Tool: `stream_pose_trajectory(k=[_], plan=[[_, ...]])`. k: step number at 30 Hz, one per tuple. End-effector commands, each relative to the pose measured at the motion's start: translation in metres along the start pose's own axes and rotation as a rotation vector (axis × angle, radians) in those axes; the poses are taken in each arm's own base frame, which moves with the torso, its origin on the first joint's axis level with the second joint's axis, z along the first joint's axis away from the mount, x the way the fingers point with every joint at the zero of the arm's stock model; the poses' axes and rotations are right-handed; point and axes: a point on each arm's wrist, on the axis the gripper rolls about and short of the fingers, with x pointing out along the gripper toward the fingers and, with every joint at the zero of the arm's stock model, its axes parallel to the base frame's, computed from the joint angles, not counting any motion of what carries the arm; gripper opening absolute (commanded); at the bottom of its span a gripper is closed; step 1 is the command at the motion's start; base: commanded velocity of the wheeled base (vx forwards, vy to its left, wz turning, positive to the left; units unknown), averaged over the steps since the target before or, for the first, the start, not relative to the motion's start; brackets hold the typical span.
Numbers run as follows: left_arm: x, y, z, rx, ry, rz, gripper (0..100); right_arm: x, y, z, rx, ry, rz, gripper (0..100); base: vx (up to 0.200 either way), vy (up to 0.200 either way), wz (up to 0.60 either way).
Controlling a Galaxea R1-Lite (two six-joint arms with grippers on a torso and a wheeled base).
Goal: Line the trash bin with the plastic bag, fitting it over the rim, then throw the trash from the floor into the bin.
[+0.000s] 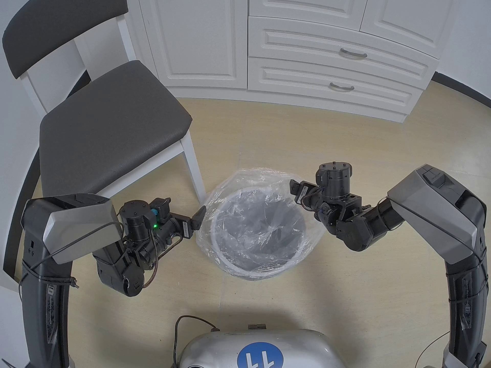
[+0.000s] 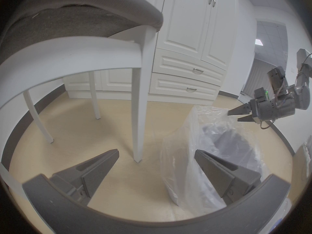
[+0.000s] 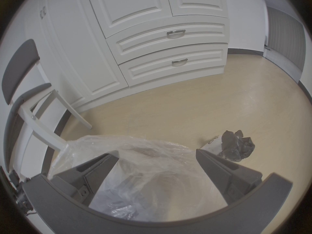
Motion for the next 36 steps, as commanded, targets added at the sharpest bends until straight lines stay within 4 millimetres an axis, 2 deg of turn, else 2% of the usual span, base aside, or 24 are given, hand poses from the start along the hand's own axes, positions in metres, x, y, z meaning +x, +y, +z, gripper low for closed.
stream_pose_trajectory(k=[1,9,14,17,18,20,25,30,31,32,36], plan=[[0.014,0.004,-0.009,0.002,-0.016,0.060,100,0.009,0.003,-0.005,0.035,-0.010,0.006,100,0.000,0.000,0.00],[0.017,0.009,-0.003,0.001,-0.042,0.103,100,0.000,0.007,0.005,0.042,-0.022,0.017,100,0.000,0.000,0.00],[-0.002,-0.005,0.016,0.000,-0.049,0.055,100,-0.042,0.003,0.008,-0.102,0.044,0.029,100,0.000,0.000,0.00],[-0.010,-0.014,0.021,-0.011,-0.046,0.021,100,-0.054,0.000,0.007,-0.167,0.067,0.028,100,0.000,0.000,0.00],[-0.018,-0.022,0.027,-0.026,-0.050,-0.016,100,-0.064,-0.002,0.005,-0.214,0.084,0.033,100,0.000,0.000,0.00],[-0.025,-0.029,0.032,-0.040,-0.049,-0.051,100,-0.068,-0.005,0.002,-0.249,0.098,0.031,100,0.000,0.000,0.00],[-0.023,-0.032,0.027,-0.042,-0.038,-0.059,100,-0.063,-0.008,0.003,-0.241,0.067,0.032,100,0.000,0.000,0.00],[0.000,-0.022,-0.009,-0.045,0.015,-0.030,100,-0.034,-0.026,-0.006,-0.235,0.075,-0.026,100,0.000,0.000,0.00],[0.001,-0.021,-0.009,-0.045,0.015,-0.028,100,-0.033,-0.026,-0.006,-0.235,0.075,-0.026,100,0.000,0.000,0.00],[0.007,-0.012,-0.020,-0.047,0.031,-0.010,100,-0.025,-0.033,-0.009,-0.235,0.081,-0.042,100,0.000,0.000,0.00],[0.018,-0.001,-0.033,-0.071,0.053,0.019,100,-0.018,-0.042,-0.011,-0.235,0.094,-0.057,100,0.000,0.000,0.00]])
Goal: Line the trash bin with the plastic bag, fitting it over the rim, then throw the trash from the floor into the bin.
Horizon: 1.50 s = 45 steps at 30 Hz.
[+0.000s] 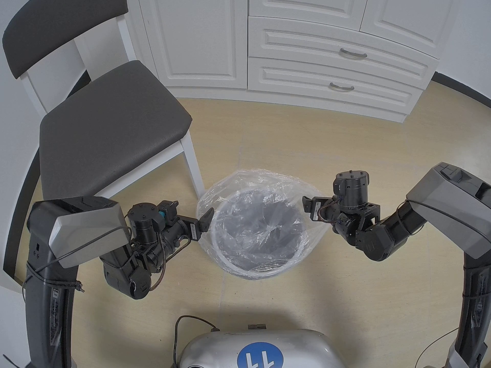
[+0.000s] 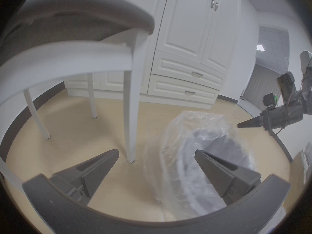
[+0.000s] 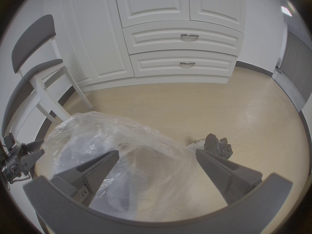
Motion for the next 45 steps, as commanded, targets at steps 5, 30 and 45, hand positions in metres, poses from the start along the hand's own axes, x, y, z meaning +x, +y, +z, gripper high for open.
stream_pose_trajectory(k=[5,30,45], plan=[[0.026,0.023,-0.024,-0.102,0.026,0.054,100,0.029,-0.018,-0.017,0.002,0.034,-0.039,100,0.000,0.000,0.00],[0.055,0.034,-0.040,-0.219,0.046,0.161,100,0.089,-0.026,-0.053,0.116,0.024,-0.075,100,0.000,0.000,0.00],[0.009,0.034,-0.008,-0.178,0.170,0.070,100,0.061,-0.033,-0.023,0.107,0.062,-0.073,100,0.000,0.000,0.00]])
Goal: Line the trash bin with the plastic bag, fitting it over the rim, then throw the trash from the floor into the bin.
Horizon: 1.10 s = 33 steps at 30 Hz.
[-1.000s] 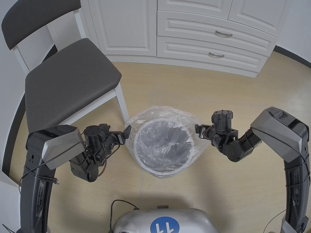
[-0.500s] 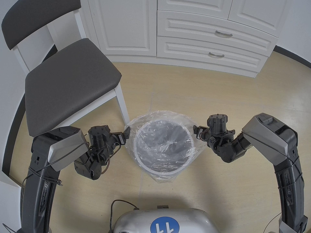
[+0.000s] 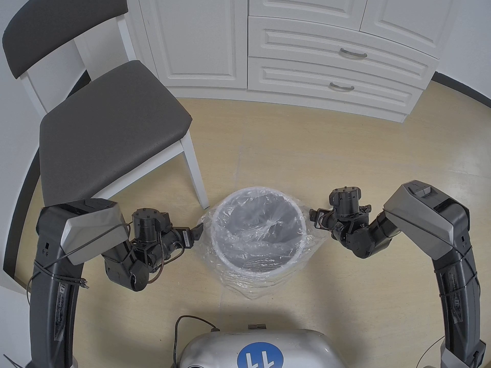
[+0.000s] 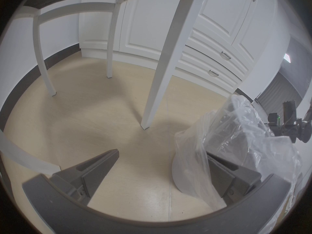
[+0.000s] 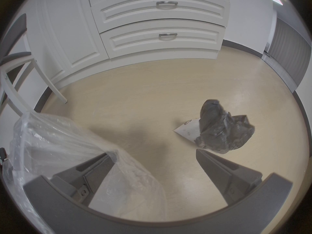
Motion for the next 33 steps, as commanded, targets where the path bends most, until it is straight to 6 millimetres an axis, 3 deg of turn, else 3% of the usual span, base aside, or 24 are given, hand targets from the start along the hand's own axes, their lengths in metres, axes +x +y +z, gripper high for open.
stream_pose_trajectory(k=[1,6,11,16,20,25,29,33], plan=[[-0.022,-0.007,0.034,0.007,-0.061,-0.019,100,-0.029,0.006,0.028,0.007,-0.035,0.030,100,0.000,0.000,0.00],[-0.045,-0.016,0.054,0.017,-0.090,-0.037,100,-0.066,0.013,0.047,-0.020,-0.052,0.062,100,0.000,0.000,0.00],[-0.054,-0.018,0.056,0.061,-0.081,-0.050,100,-0.088,0.009,0.049,-0.116,-0.040,0.061,100,0.000,0.000,0.00],[-0.063,-0.031,0.056,0.089,-0.103,-0.085,100,-0.114,0.020,0.046,-0.157,-0.089,0.122,100,0.000,0.000,0.00],[-0.077,-0.050,0.055,0.105,-0.123,-0.135,100,-0.138,0.039,0.029,-0.228,-0.129,0.200,100,0.000,0.000,0.00],[-0.094,-0.056,0.054,0.170,-0.105,-0.151,100,-0.161,0.058,0.006,-0.280,-0.108,0.278,100,0.000,0.000,0.00],[-0.102,-0.059,0.052,0.226,-0.097,-0.155,100,-0.170,0.068,-0.011,-0.314,-0.074,0.310,100,0.000,0.000,0.00],[-0.106,-0.062,0.054,0.230,-0.117,-0.162,100,-0.162,0.076,-0.033,-0.342,-0.048,0.292,100,0.000,0.000,0.00]])
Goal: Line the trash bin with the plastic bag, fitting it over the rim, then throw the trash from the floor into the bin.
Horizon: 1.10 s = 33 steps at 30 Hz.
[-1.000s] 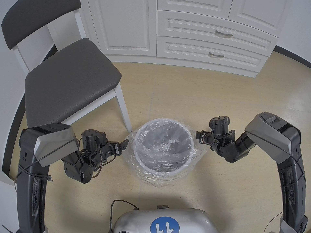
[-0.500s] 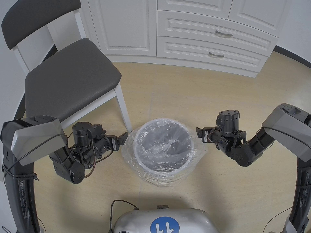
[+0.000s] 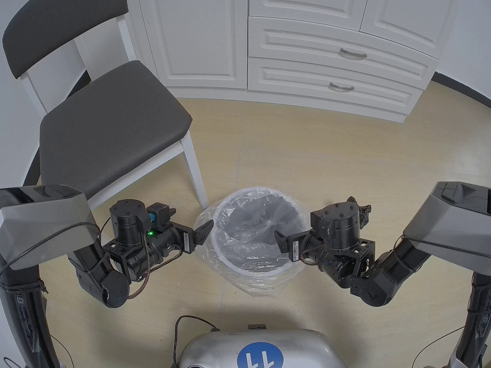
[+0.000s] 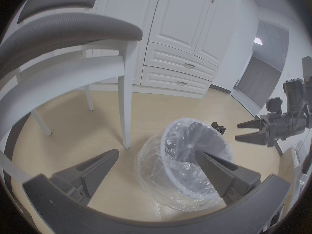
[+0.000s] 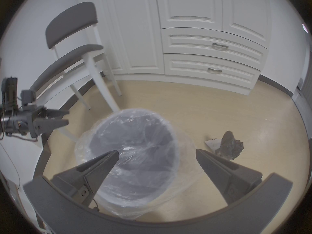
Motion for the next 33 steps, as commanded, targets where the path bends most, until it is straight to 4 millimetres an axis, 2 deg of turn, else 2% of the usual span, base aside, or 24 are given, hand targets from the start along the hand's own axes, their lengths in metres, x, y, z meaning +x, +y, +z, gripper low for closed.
stream_pose_trajectory(k=[1,5,9,18,20,28,30,33], plan=[[-0.007,-0.005,0.008,0.007,-0.037,-0.007,100,0.008,0.019,-0.025,-0.031,0.033,0.004,100,0.000,0.000,0.00],[-0.008,-0.005,0.012,0.010,-0.077,-0.006,100,0.020,0.029,-0.040,-0.028,0.011,-0.004,100,0.000,0.000,0.00],[-0.011,-0.005,0.015,0.011,-0.089,-0.007,100,0.021,0.031,-0.042,-0.031,0.013,-0.004,100,0.000,0.000,0.00],[-0.017,-0.010,0.020,0.013,-0.098,-0.017,100,0.007,0.043,-0.049,-0.057,0.035,0.035,100,0.000,0.000,0.00],[-0.018,-0.012,0.022,0.015,-0.104,-0.025,100,-0.003,0.049,-0.049,-0.068,0.040,0.059,100,0.000,0.000,0.00],[-0.019,-0.013,0.022,0.015,-0.104,-0.028,100,-0.021,0.066,-0.074,-0.133,0.111,0.126,100,0.000,0.000,0.00],[-0.019,-0.013,0.022,0.015,-0.104,-0.028,100,-0.023,0.068,-0.075,-0.135,0.112,0.133,100,0.000,0.000,0.00],[-0.019,-0.013,0.023,0.016,-0.117,-0.030,100,-0.020,0.067,-0.061,-0.101,0.057,0.119,100,0.000,0.000,0.00]])
